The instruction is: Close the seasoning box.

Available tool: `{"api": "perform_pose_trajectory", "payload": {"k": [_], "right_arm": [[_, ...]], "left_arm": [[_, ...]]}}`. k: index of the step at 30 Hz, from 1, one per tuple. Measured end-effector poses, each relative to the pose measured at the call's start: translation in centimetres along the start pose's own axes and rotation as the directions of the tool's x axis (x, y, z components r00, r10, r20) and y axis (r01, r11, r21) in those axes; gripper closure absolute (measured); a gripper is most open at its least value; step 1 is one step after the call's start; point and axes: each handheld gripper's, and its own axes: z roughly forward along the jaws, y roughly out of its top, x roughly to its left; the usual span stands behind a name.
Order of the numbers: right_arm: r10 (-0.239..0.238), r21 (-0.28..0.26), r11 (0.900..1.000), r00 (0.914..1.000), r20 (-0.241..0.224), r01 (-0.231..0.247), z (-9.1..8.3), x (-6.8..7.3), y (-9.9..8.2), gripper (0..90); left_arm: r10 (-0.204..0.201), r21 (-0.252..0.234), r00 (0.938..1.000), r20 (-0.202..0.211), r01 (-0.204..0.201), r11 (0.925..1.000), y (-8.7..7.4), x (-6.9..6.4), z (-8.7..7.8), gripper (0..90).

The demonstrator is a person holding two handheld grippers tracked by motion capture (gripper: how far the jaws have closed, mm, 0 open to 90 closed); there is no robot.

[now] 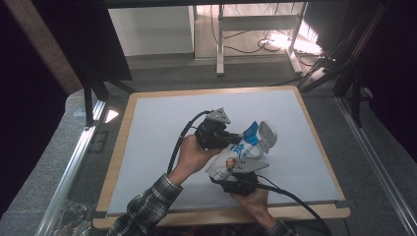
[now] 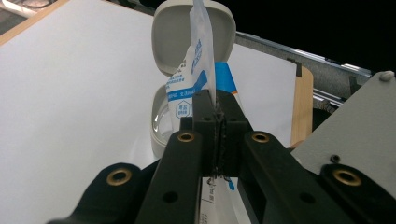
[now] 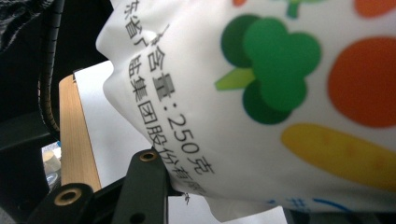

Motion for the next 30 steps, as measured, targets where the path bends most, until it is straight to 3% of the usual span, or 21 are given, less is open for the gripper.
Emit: {"api": "perform_pose_trajectory", "payload": {"k": [3,30], "right_arm": [[-0.017,-0.007,0.9998,0.9999,-0.001,0.017,-0.1,-0.1,0.1,63.3],[0.019,-0.030,0.9993,0.9991,-0.037,-0.020,-0.5,0.1,0.5,63.9]], "left_arm": [[-0.001,0.000,1.0000,0.002,0.001,1.0000,0.1,0.0,0.1,88.3],[-0.005,0.024,1.0000,-0.009,0.005,0.9997,0.7,0.7,1.3,89.0]]}}
